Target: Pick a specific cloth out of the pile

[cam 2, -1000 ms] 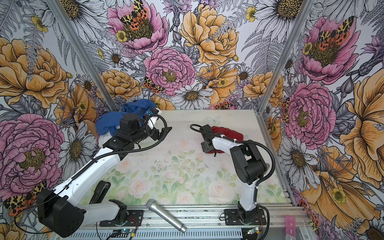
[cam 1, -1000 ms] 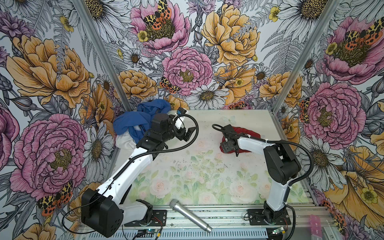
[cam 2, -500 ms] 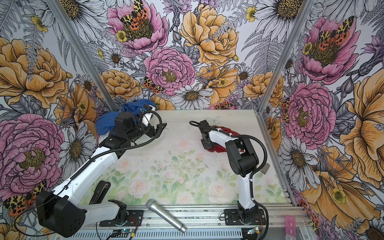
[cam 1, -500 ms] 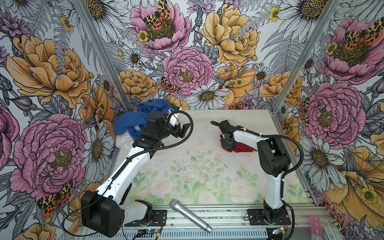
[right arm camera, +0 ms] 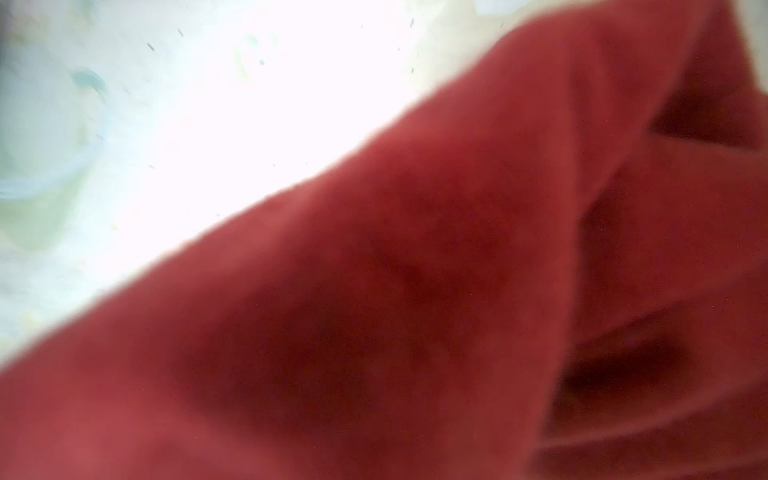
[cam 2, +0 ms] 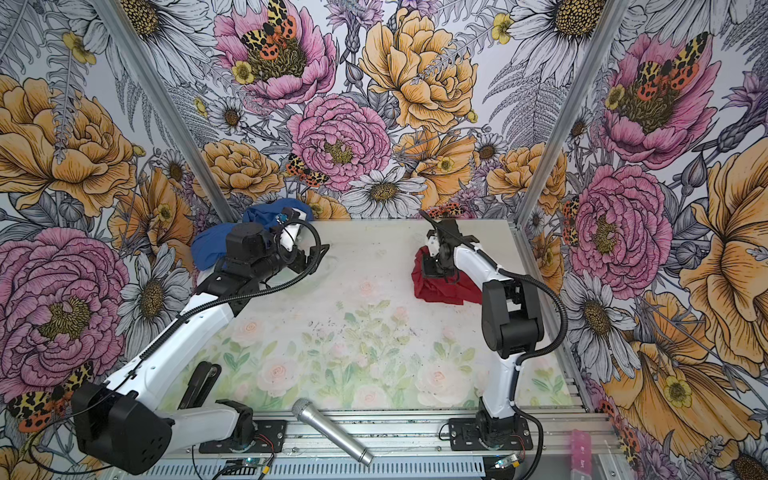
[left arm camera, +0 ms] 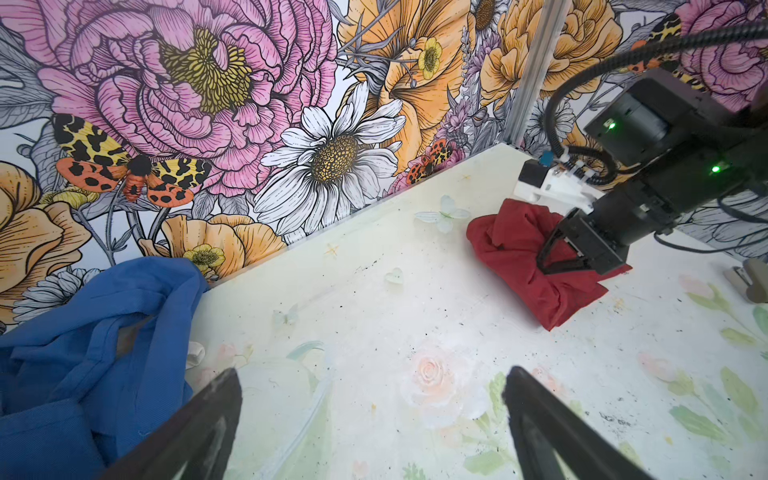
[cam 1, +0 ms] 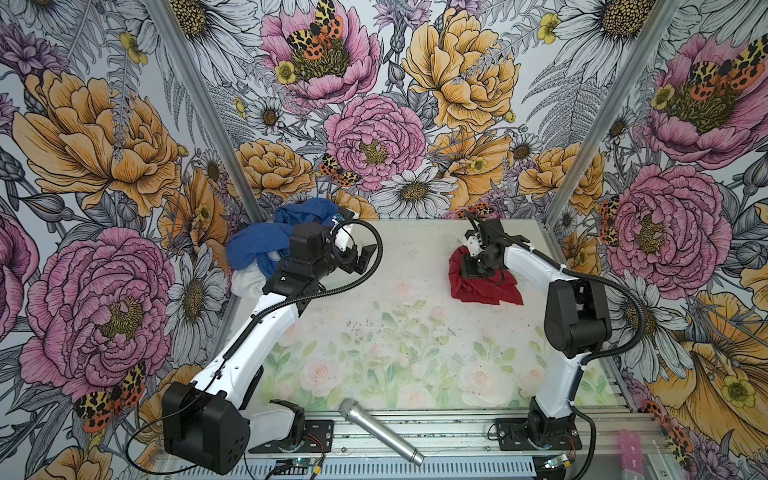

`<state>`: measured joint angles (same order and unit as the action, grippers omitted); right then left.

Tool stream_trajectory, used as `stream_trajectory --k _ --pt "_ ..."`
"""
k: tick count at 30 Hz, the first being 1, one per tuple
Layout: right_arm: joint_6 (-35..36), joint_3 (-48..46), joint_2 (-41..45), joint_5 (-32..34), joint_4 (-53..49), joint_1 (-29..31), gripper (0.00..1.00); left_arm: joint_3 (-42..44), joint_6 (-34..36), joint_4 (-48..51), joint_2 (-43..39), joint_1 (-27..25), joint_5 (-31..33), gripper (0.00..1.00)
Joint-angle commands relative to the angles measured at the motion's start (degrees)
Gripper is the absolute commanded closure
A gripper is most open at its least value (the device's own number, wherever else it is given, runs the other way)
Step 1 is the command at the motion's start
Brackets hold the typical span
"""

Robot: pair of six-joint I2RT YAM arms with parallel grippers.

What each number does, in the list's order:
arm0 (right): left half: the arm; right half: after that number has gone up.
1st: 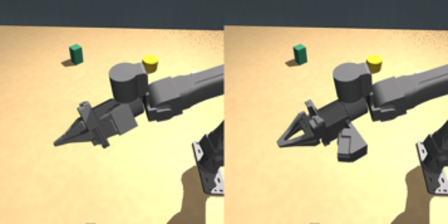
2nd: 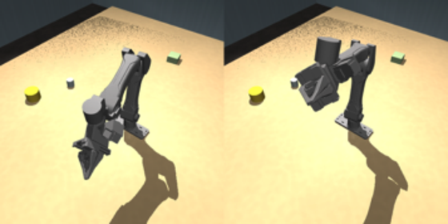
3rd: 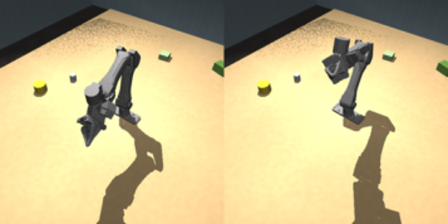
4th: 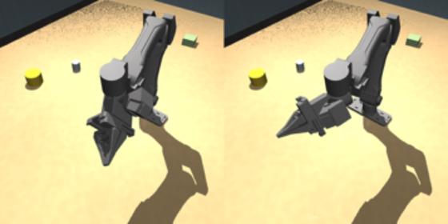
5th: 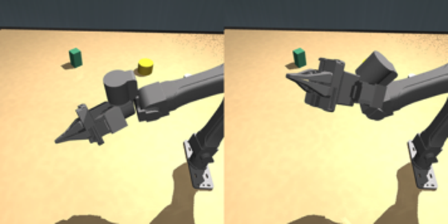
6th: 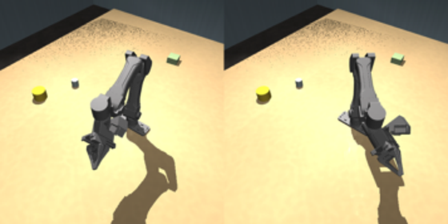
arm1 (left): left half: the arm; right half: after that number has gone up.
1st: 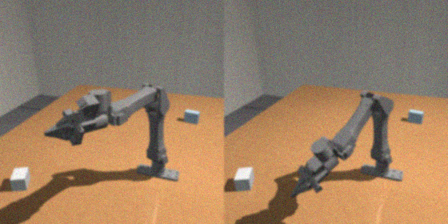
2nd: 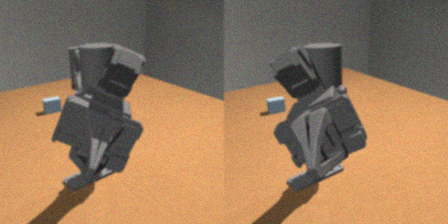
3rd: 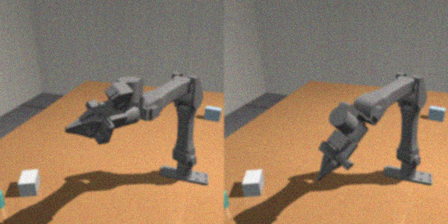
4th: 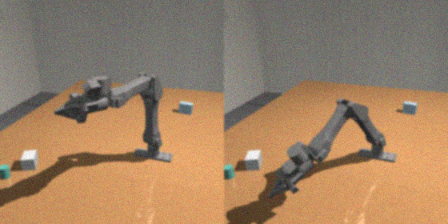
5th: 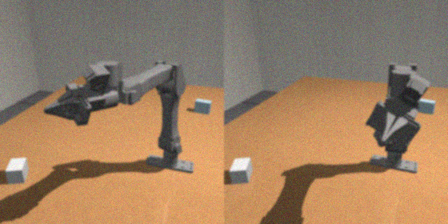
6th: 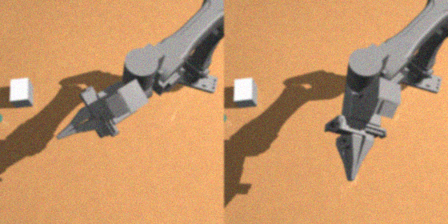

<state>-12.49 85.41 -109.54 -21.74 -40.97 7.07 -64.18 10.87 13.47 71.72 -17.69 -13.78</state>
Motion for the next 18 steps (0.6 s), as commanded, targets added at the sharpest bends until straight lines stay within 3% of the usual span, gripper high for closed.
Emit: stream_trajectory --k 1,8,18 --pt "-4.0 1.0 0.7 -8.8 1.0 -3.9 1.00 -1.4 -0.7 -0.9 -1.3 0.5 0.0 0.01" --pt "-8.7 1.4 -1.3 -13.8 3.3 -12.3 1.00 -1.0 -1.1 -1.3 -2.2 0.8 -0.2 0.01" --pt "-11.0 1.5 -8.5 -14.1 5.4 -19.7 1.00 -0.8 -1.0 -1.5 -1.9 0.8 -0.2 0.01"
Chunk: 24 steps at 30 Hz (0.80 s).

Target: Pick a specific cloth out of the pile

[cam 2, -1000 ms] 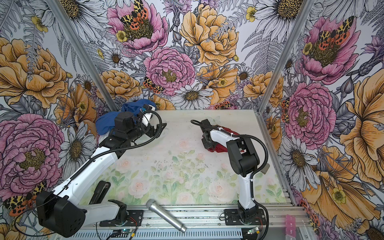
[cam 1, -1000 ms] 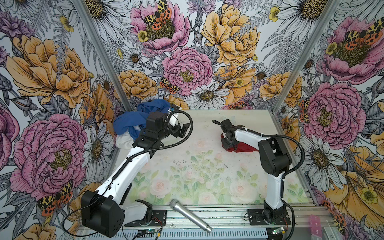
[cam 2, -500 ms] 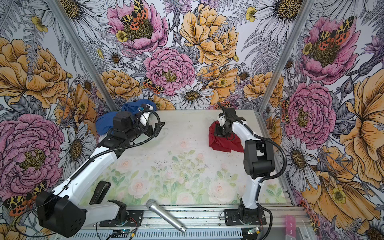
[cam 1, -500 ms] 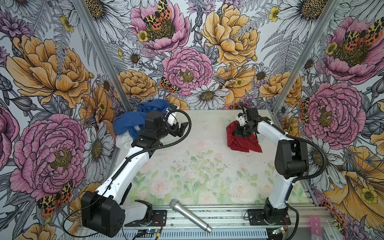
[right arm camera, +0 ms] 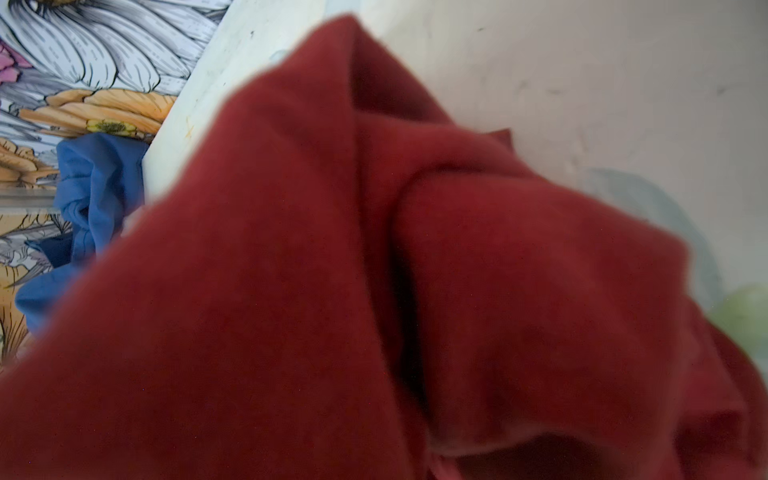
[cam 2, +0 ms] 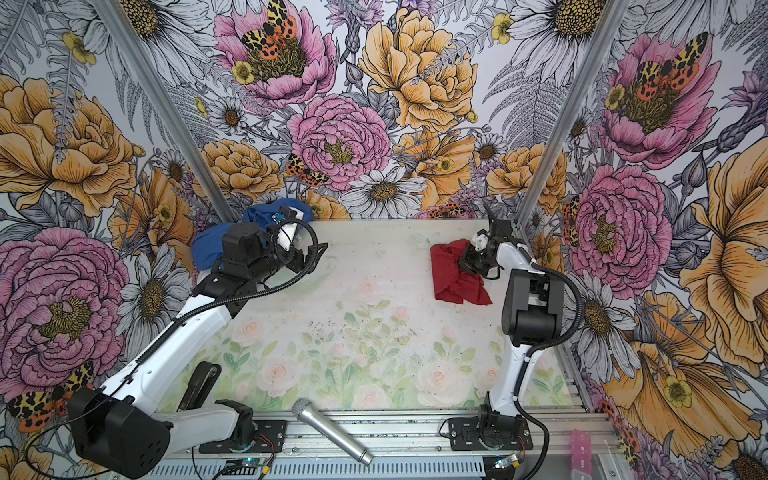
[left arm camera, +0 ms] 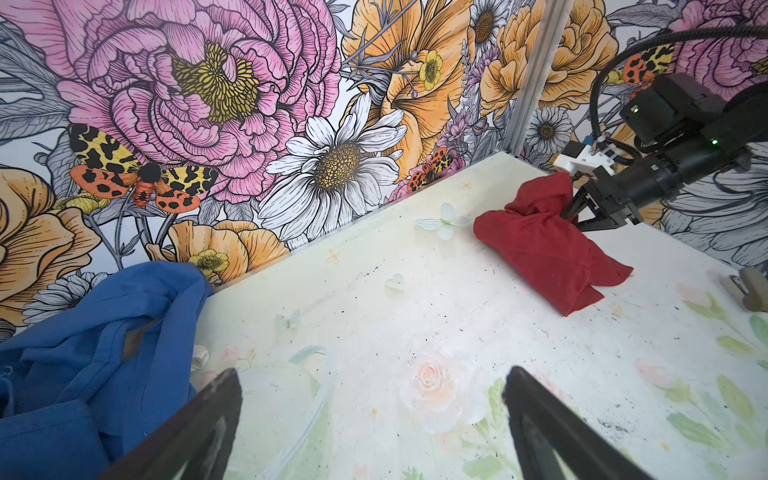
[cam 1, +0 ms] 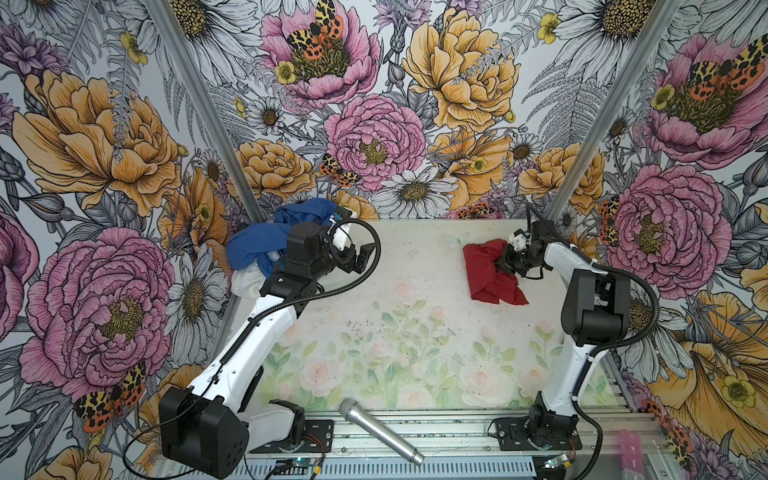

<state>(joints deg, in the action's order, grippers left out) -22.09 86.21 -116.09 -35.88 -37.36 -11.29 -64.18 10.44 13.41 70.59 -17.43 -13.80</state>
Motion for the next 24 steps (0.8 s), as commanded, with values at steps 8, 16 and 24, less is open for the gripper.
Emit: stream_trajectory --k 8,16,24 --pt "0.5 -2.3 -3.7 10.1 1.9 -2.5 1.00 -0.7 -0.4 -1.6 -0.1 0.5 0.3 0.01" --pt "1.4 -5.9 5.1 18.7 1.9 -2.5 0.91 -0.8 -0.4 -1.5 0.2 0.5 0.0 0.01" --pt "0.1 -11.3 17.2 26.6 2.2 -2.4 0.41 -0.9 -0.9 -1.6 0.0 0.5 -0.5 0.01"
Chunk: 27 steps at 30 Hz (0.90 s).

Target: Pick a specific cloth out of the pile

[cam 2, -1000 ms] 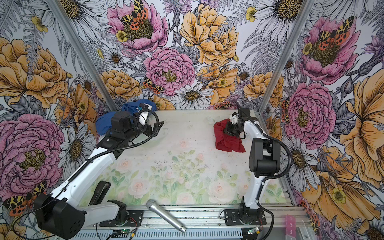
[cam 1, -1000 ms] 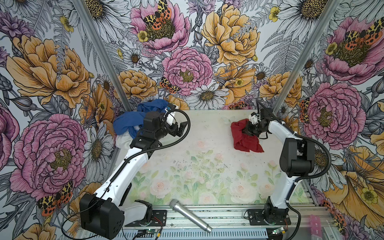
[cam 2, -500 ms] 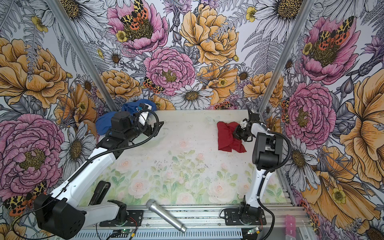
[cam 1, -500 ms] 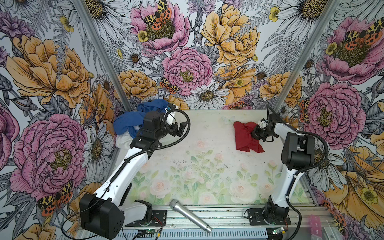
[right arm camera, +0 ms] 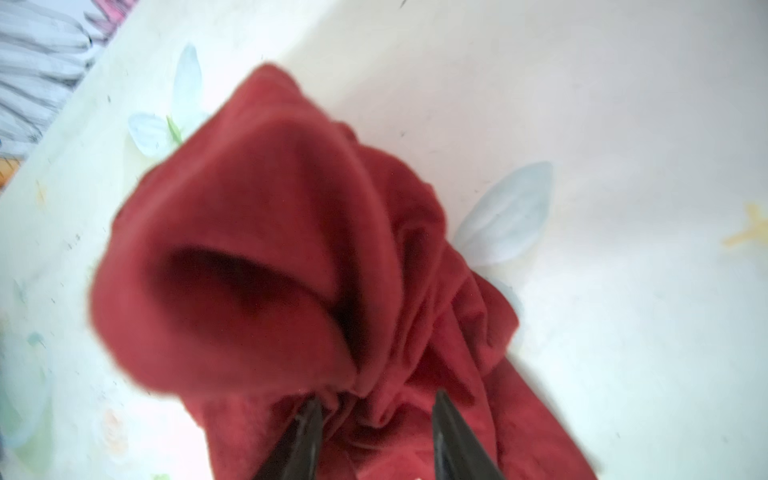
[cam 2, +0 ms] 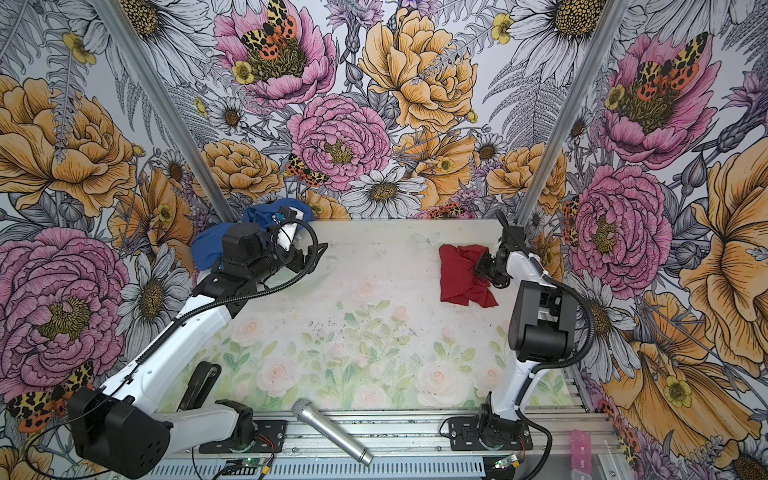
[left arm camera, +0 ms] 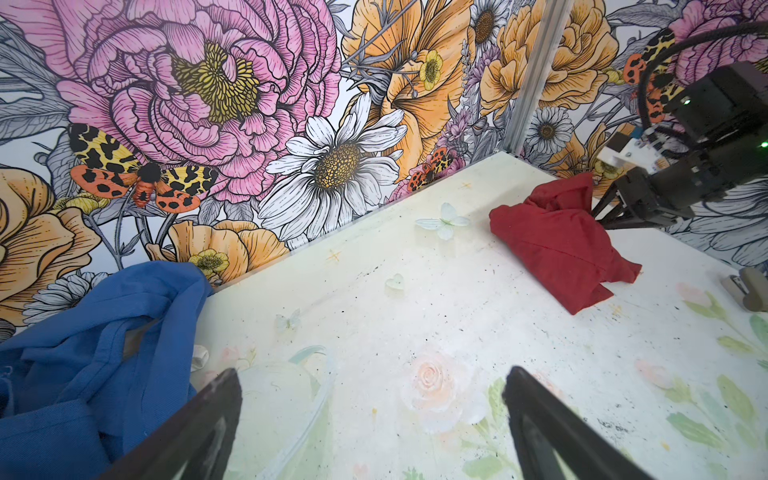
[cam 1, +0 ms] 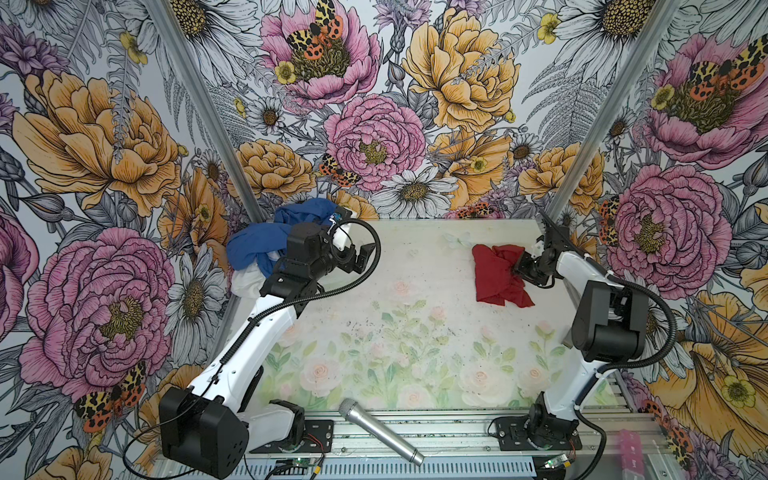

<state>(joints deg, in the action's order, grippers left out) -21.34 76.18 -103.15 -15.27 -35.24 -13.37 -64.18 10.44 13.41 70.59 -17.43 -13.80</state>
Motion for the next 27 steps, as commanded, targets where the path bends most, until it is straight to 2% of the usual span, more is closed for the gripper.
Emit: stream_trajectory --k 1,5,8,12,17,22,27 --pt "-0.9 -2.0 5.7 6.2 0.1 -0.2 0.37 -0.8 -1.2 -1.8 0.0 0.5 -0.9 0.01" --pt "-1.9 -3.2 11.5 5.9 0.4 0.7 0.31 -0.7 -1.7 -2.1 0.4 0.5 -1.5 0.01" --pt "2.3 -1.2 13.4 8.3 0.5 5.1 0.26 -0.9 -1.9 -2.2 0.5 0.5 -1.8 0.01" --pt "14.2 2.9 10.1 17.1 0.3 14.4 0.23 -0.9 -2.1 -2.2 0.4 0.5 -2.1 0.01" --pt "28.5 4.1 4.4 34.4 0.4 24.7 0.22 -0.8 -1.9 -2.2 0.4 0.7 -1.6 0.01" --pt "35.3 4.6 -0.9 46.4 0.4 28.0 0.20 -0.9 -2.1 -2.2 0.5 0.9 -2.0 0.01" --pt "39.6 6.1 -4.6 50.2 0.4 29.5 0.18 -1.0 -2.3 -2.3 0.7 1.1 -2.2 0.01"
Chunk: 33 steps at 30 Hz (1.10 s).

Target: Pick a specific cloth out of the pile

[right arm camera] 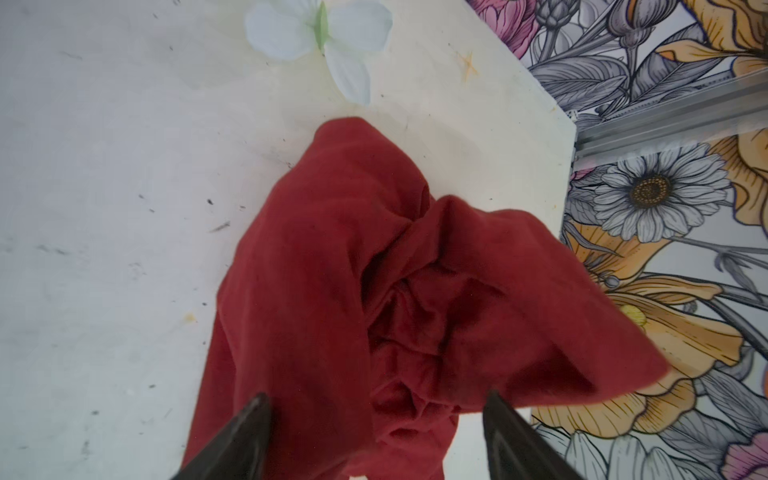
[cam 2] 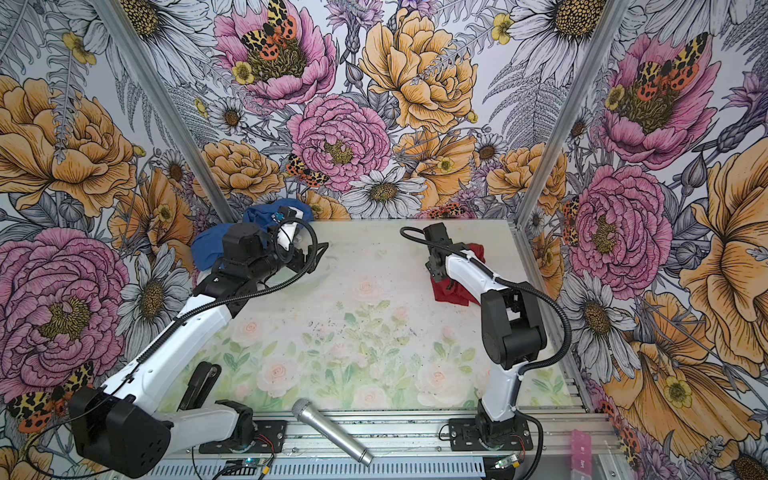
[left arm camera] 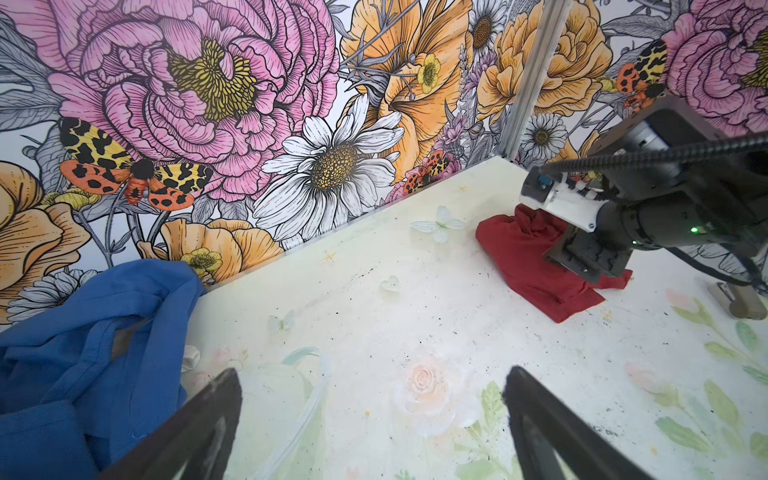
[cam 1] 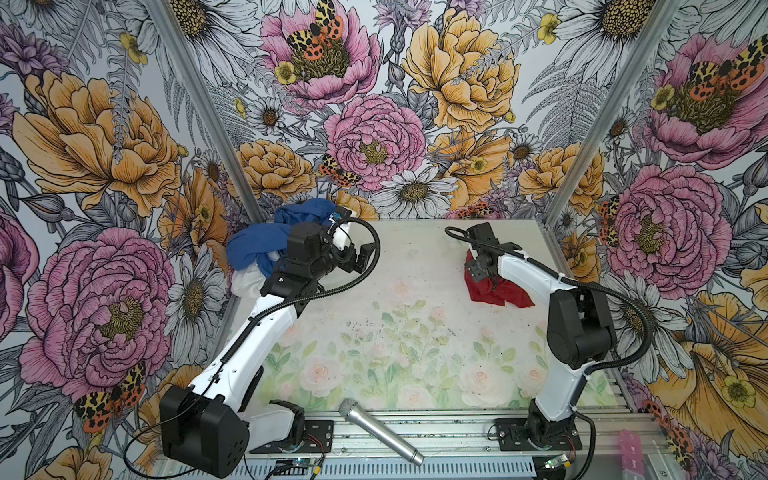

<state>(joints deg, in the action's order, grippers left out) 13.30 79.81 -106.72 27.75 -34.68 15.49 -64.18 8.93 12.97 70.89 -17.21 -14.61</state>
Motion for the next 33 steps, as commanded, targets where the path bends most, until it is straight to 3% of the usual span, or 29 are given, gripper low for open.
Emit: stream_trajectory --k 1,7,15,18,22,27,31,33 --pt "5.3 2.9 -2.0 8.4 -0.2 0.7 0.18 -1.0 -0.8 -1.9 0.4 1.0 -1.4 0.01" --pt "6.0 5.6 -6.3 14.6 -0.1 -0.2 0.17 -1.0 -0.8 -1.9 0.2 1.0 -1.4 0.01" --pt "5.7 9.7 -9.9 10.6 0.4 -4.4 0.17 -1.0 -1.1 -1.9 -0.4 1.2 -1.7 0.01" --pt "2.9 9.9 -11.5 3.9 -1.9 -6.2 0.14 -1.0 -1.1 -1.9 -0.7 1.2 -1.8 0.01" --pt "-3.9 12.3 -13.8 -12.2 -11.1 -8.9 0.15 -1.0 -1.2 -1.9 -0.9 1.2 -2.1 0.01" --pt "-7.5 10.2 -14.3 -24.6 -13.0 -10.6 0.15 -0.9 -1.2 -2.0 -0.5 1.3 -2.3 0.01" --pt "-8.2 10.4 -16.9 -30.1 -14.6 -10.9 0.19 -0.9 -1.2 -2.0 -0.7 1.3 -2.1 0.01" --pt "-8.9 11.6 -18.7 -30.4 -15.8 -10.9 0.26 -0.9 -1.1 -1.9 -0.8 1.3 -2.0 0.01"
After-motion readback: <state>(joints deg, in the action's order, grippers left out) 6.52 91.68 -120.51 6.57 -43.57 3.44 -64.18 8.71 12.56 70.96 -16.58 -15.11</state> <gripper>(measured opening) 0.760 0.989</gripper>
